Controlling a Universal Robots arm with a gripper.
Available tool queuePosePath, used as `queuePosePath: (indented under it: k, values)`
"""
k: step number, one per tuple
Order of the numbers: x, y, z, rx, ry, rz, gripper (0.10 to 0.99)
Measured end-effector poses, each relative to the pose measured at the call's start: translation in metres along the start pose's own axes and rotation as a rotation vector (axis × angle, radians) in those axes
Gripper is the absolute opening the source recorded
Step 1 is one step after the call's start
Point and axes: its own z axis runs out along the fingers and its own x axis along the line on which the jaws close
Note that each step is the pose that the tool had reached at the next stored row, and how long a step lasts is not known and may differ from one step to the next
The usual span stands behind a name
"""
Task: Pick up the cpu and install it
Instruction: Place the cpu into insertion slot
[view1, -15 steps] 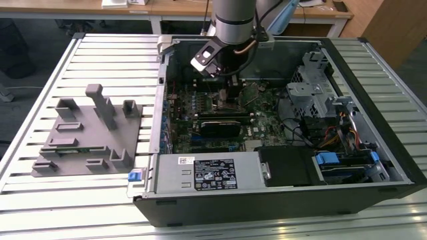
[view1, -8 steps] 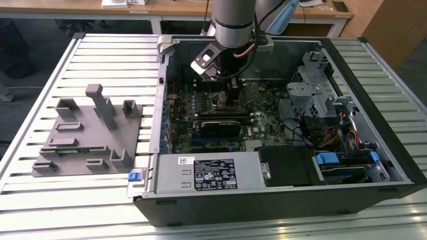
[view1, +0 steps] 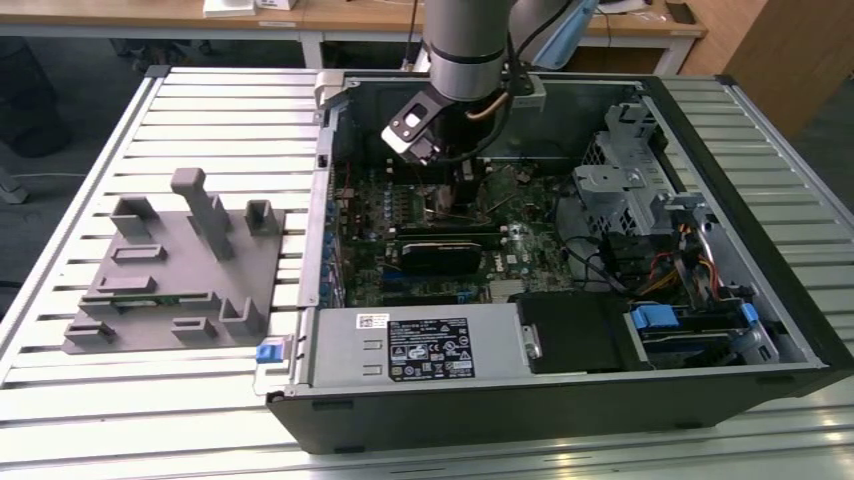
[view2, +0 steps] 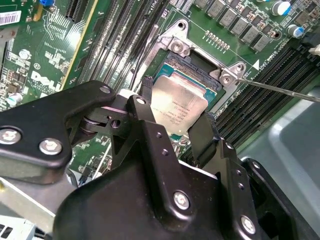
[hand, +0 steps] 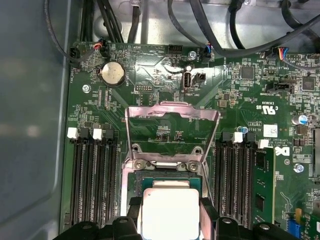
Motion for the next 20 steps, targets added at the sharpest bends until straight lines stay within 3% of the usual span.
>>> queuePosePath:
  k: [20]
  values:
    - [0.0002,-0.0010,0.0114,0.000,-0.0006,0.013,0.541]
